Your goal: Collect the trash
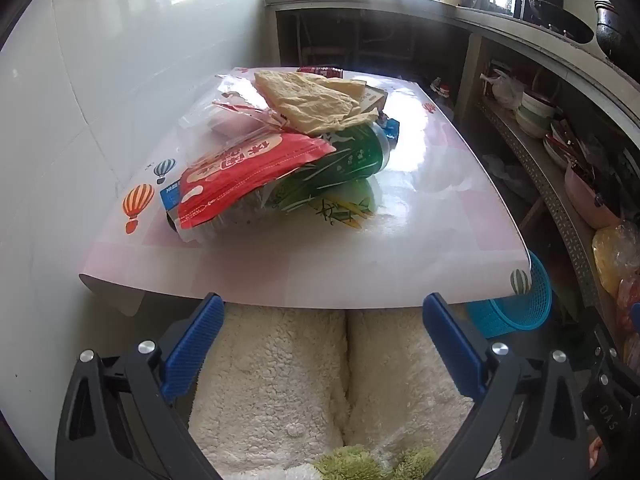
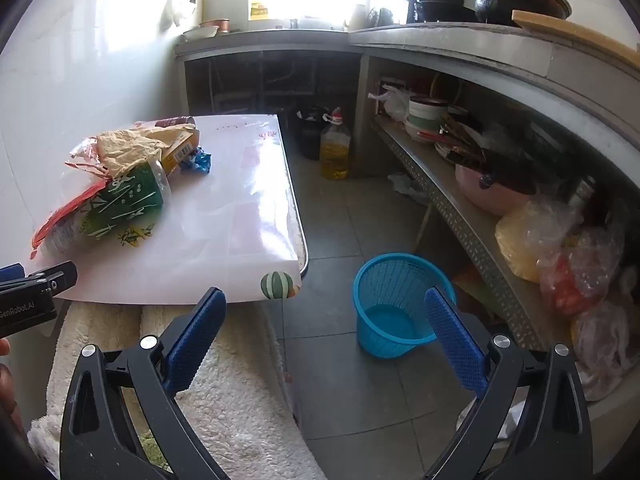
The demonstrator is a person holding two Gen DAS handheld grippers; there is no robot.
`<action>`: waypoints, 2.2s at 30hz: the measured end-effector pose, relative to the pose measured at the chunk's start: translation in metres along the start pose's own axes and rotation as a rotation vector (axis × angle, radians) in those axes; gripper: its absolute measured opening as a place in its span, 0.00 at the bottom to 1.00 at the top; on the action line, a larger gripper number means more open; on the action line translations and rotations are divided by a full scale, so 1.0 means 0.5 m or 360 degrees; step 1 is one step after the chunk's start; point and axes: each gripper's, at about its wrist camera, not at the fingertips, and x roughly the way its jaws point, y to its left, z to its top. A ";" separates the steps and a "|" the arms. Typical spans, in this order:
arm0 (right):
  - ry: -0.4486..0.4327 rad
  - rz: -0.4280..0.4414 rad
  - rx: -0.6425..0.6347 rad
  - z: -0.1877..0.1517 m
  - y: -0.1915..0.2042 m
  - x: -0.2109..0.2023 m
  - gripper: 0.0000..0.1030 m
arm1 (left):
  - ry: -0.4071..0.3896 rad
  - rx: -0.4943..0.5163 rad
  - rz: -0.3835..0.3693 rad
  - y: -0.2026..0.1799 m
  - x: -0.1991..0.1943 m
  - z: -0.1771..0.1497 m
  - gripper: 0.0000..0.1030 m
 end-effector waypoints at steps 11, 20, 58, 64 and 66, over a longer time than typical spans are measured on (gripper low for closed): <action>-0.0003 -0.0009 0.0011 0.001 -0.006 0.002 0.93 | -0.0012 0.0014 -0.0014 -0.006 0.001 -0.015 0.94; -0.0007 -0.0012 0.0009 0.003 -0.007 -0.005 0.93 | -0.0008 0.0018 -0.0032 0.000 0.000 0.000 0.94; -0.0017 -0.0019 0.0012 0.003 -0.009 -0.010 0.93 | -0.0005 0.0011 -0.0012 0.009 0.009 -0.004 0.94; -0.0025 -0.0020 0.0014 0.008 -0.007 -0.015 0.93 | -0.0005 0.0013 -0.0010 0.011 0.009 -0.003 0.94; -0.0025 -0.0021 0.0012 0.009 -0.006 -0.016 0.93 | -0.0007 0.0013 -0.0010 0.011 0.009 -0.003 0.94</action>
